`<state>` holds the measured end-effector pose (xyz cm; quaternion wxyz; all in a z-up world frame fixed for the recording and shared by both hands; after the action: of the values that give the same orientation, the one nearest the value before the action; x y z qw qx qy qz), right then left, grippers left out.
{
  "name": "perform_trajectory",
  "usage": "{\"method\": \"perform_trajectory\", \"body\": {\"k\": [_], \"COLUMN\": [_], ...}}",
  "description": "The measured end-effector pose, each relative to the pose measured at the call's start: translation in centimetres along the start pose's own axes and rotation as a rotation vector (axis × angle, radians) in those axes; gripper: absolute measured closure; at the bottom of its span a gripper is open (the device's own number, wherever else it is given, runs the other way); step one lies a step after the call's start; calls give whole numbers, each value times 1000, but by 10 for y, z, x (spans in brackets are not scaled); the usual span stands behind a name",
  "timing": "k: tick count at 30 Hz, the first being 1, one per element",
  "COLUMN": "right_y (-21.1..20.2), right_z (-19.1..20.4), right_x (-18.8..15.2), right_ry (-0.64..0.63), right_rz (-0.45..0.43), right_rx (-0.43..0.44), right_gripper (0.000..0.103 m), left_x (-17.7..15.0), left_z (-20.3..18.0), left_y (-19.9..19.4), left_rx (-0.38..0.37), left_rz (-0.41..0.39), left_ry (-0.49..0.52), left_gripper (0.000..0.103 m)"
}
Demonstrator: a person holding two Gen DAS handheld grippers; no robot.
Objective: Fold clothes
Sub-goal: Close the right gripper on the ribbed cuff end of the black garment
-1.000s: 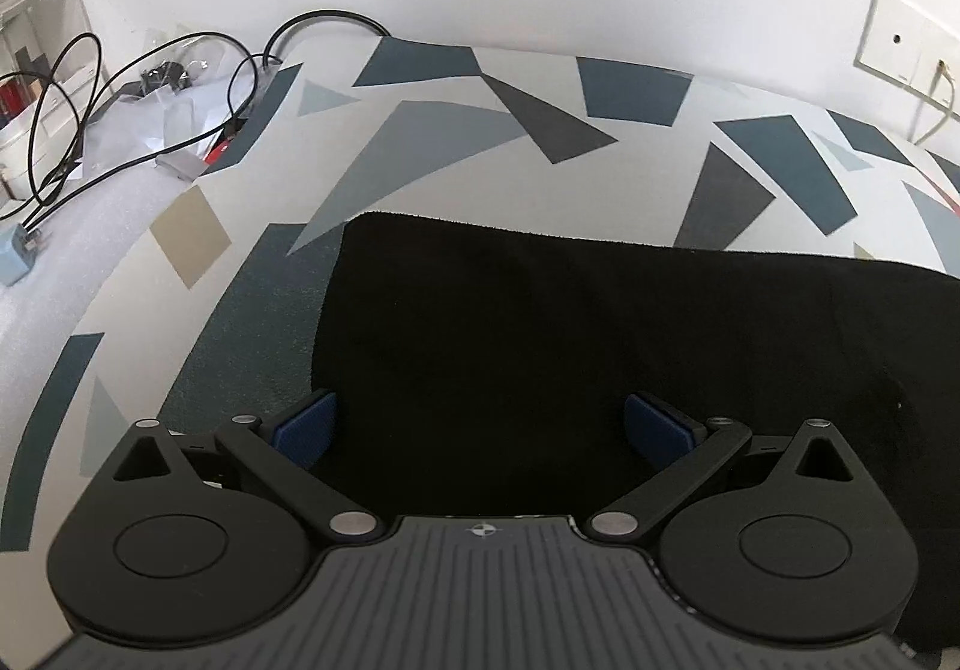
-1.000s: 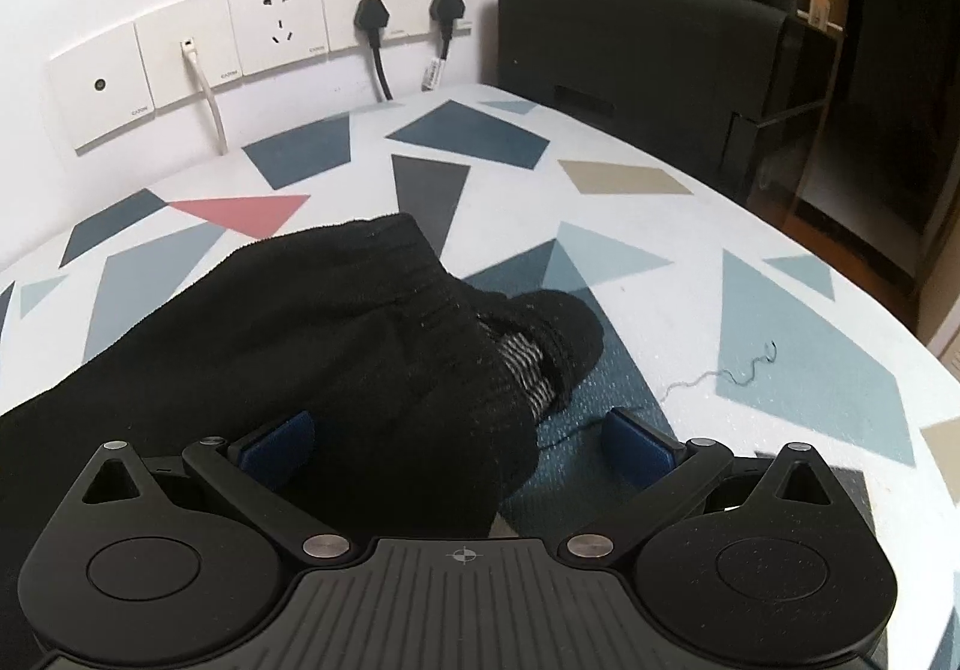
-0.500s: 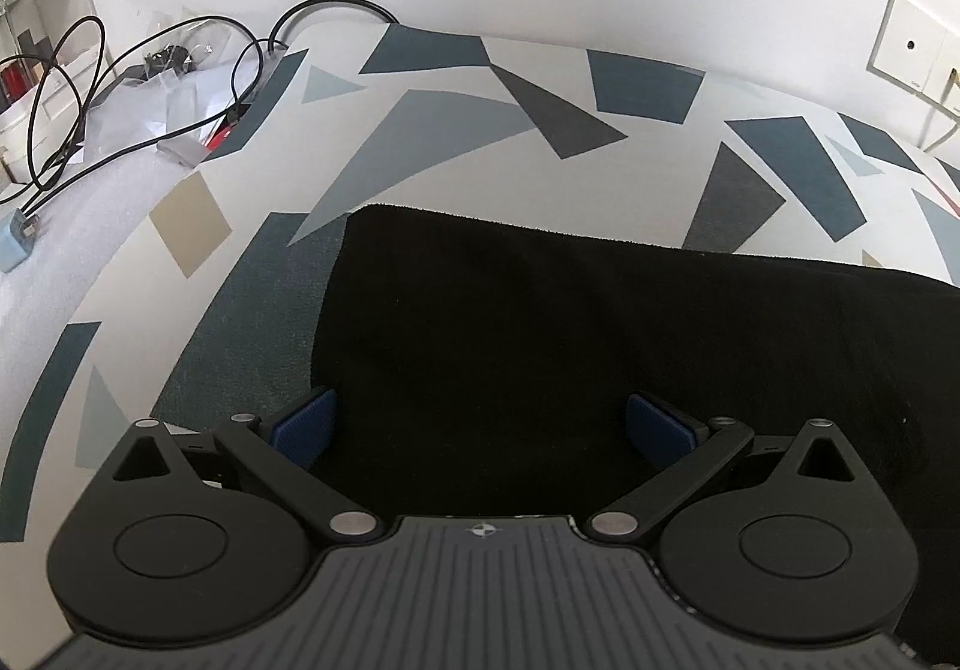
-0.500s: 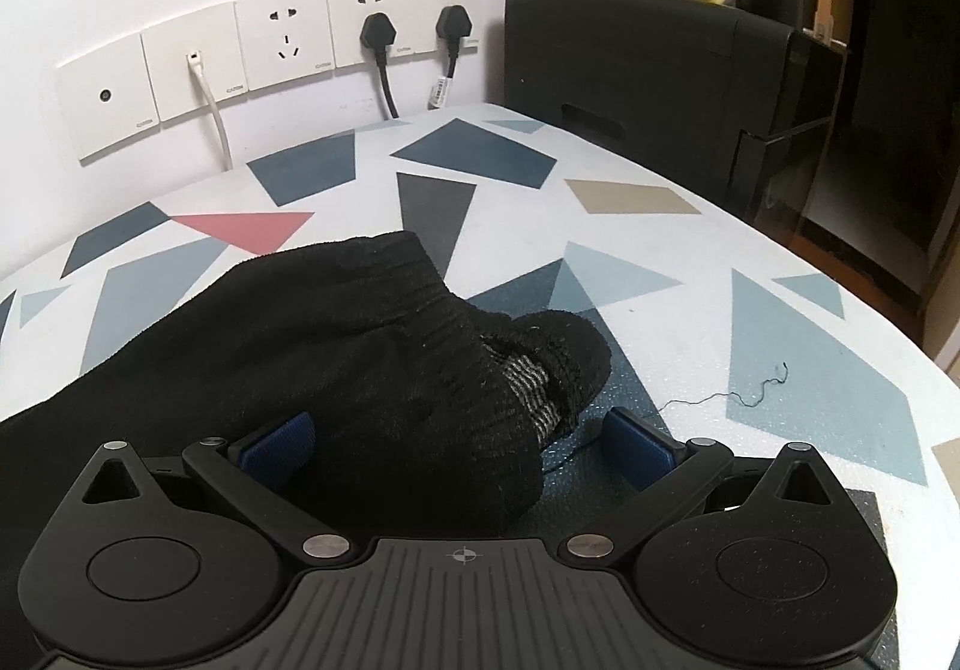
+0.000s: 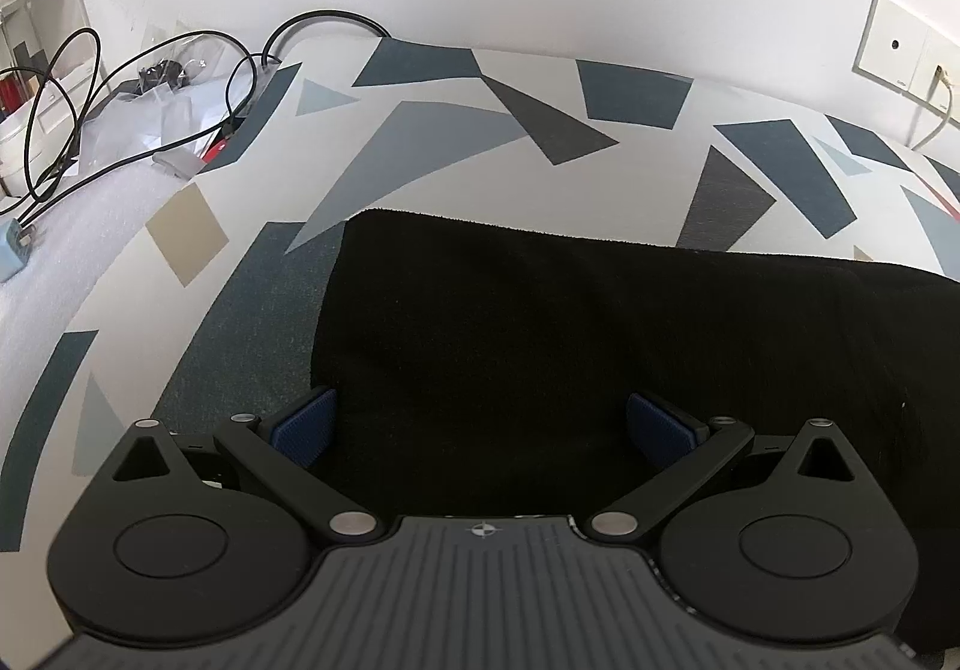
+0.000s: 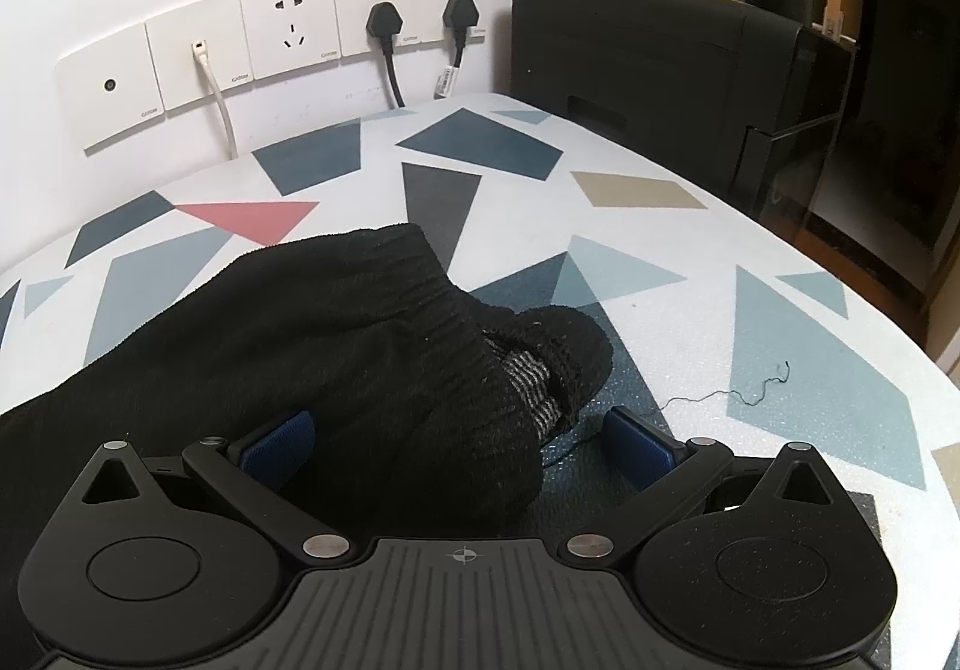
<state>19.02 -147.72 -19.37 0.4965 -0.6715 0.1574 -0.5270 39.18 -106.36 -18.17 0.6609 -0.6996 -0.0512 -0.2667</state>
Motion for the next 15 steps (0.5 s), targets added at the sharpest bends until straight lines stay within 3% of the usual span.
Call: {"method": "perform_trajectory", "body": {"k": [4, 5, 8, 12, 15], "right_y": [-1, -2, -8, -11, -9], "right_z": [1, 1, 3, 2, -11], "right_x": [0, 0, 1, 3, 8], "right_ry": [3, 1, -4, 24, 115], "right_rz": [-1, -6, -24, -32, -26], "right_rx": [2, 10, 59, 107, 155], "right_gripper": [1, 6, 45, 70, 78], "left_x": [1, 1, 2, 3, 3], "left_z": [0, 0, 0, 0, -1], "left_y": [0, 1, 2, 2, 3], "left_rx": [-2, -5, -18, -25, -23], "left_rz": [-3, -4, -3, 0, 2], "left_ry": [30, 41, 70, 75, 73], "left_gripper": [0, 0, 0, 0, 0]}}
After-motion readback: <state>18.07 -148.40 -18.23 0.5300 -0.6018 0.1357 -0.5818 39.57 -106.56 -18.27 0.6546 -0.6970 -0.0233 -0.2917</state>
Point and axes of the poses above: each gripper's, at about its wrist camera, not at the fingertips, and y roughly the way its jaws point, z to its left, x to its top, the point moved 3 cm from there along y, roughly the way its jaws point, and after that the axes turned 12 degrees about z, right-handed, at the moved point
